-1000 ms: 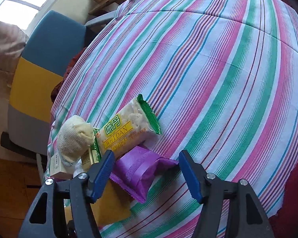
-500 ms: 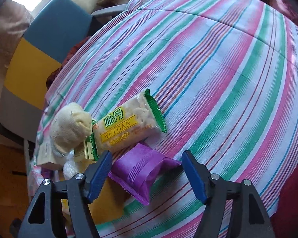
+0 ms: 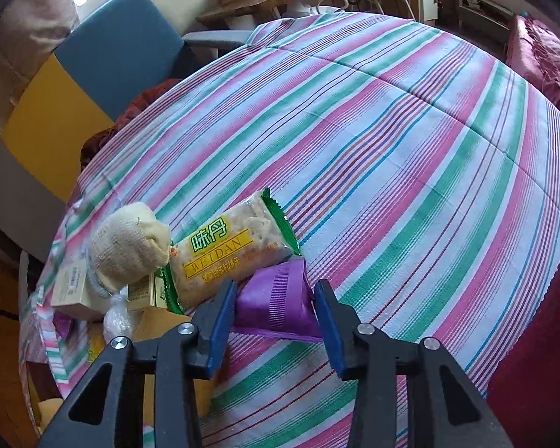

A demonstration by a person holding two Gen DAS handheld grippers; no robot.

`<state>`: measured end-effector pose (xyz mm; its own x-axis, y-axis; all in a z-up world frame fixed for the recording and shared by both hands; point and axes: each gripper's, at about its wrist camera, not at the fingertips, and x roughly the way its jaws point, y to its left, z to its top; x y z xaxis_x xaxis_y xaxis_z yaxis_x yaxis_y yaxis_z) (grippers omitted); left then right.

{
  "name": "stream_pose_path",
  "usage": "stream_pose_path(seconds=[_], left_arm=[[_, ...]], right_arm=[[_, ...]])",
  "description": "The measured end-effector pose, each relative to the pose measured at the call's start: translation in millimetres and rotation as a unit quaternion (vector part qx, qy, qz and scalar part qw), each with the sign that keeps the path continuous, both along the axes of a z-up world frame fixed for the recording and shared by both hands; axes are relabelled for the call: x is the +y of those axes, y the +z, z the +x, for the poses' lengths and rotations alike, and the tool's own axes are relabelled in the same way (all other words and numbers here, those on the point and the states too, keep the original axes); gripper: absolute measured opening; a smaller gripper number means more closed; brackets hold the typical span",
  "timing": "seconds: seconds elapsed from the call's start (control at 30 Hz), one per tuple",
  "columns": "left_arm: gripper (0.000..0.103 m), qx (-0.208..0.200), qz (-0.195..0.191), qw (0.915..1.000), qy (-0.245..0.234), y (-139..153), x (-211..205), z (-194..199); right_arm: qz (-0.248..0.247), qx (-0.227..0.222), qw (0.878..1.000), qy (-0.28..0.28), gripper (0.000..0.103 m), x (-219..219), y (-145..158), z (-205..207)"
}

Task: Organize objects
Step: 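Lift the sponge with left gripper while right gripper grasps the purple packet, then lower the yellow sponge into the tray and open the left gripper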

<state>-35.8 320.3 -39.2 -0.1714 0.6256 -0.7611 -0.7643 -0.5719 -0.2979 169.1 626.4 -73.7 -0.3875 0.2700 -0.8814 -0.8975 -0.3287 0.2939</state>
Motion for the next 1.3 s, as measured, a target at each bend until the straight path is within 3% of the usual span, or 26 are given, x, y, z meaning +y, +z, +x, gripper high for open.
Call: stream_pose_path(seconds=[0.1, 0.2, 0.37, 0.47, 0.5, 0.67, 0.8, 0.93, 1.03, 1.3], left_arm=[[0.053, 0.002, 0.005, 0.9998, 0.021, 7.3, -21.1, -2.9], [0.053, 0.01, 0.01, 0.9991, 0.04, 15.7, -42.6, -6.0], [0.053, 0.011, 0.026, 0.9976, 0.063, 27.5, -74.7, -8.8], [0.053, 0.012, 0.029, 0.9966, 0.075, 30.0, -94.4, -11.3], [0.053, 0.012, 0.029, 0.9964, 0.079, 29.9, -99.8, -12.2], [0.053, 0.005, 0.028, 0.9918, 0.124, 29.8, -142.9, -25.6], [0.053, 0.008, 0.02, 0.9819, 0.188, 30.2, -191.4, -46.7], [0.053, 0.009, -0.003, 0.9654, 0.261, 21.4, -242.7, -69.0], [0.053, 0.004, -0.018, 0.9569, 0.29, 14.1, -267.9, -75.8], [0.053, -0.009, -0.066, 0.955, 0.289, -14.3, -269.7, -80.1]], right_arm=[[-0.004, -0.002, 1.0, 0.005, 0.045, 0.3, -1.1, 2.4], [-0.055, 0.028, 0.998, -0.014, 0.052, 9.4, -13.6, 10.4], [-0.08, 0.054, 0.994, -0.043, 0.051, 15.1, -19.4, 25.5], [-0.071, 0.038, 0.996, -0.033, 0.049, 12.9, -18.4, 21.8], [-0.063, 0.023, 0.997, -0.031, 0.044, 11.4, -17.5, 20.3], [-0.04, -0.005, 0.999, -0.018, 0.043, 6.2, -14.1, 15.6], [-0.019, -0.017, 1.0, -0.012, 0.043, 2.9, -8.1, 15.0], [0.011, -0.024, 1.0, -0.004, 0.043, -2.3, 0.9, 13.7], [0.023, -0.021, 1.0, 0.001, 0.043, -4.9, 5.3, 13.9], [0.044, -0.016, 0.999, 0.012, 0.043, -6.9, 13.2, 2.0]])
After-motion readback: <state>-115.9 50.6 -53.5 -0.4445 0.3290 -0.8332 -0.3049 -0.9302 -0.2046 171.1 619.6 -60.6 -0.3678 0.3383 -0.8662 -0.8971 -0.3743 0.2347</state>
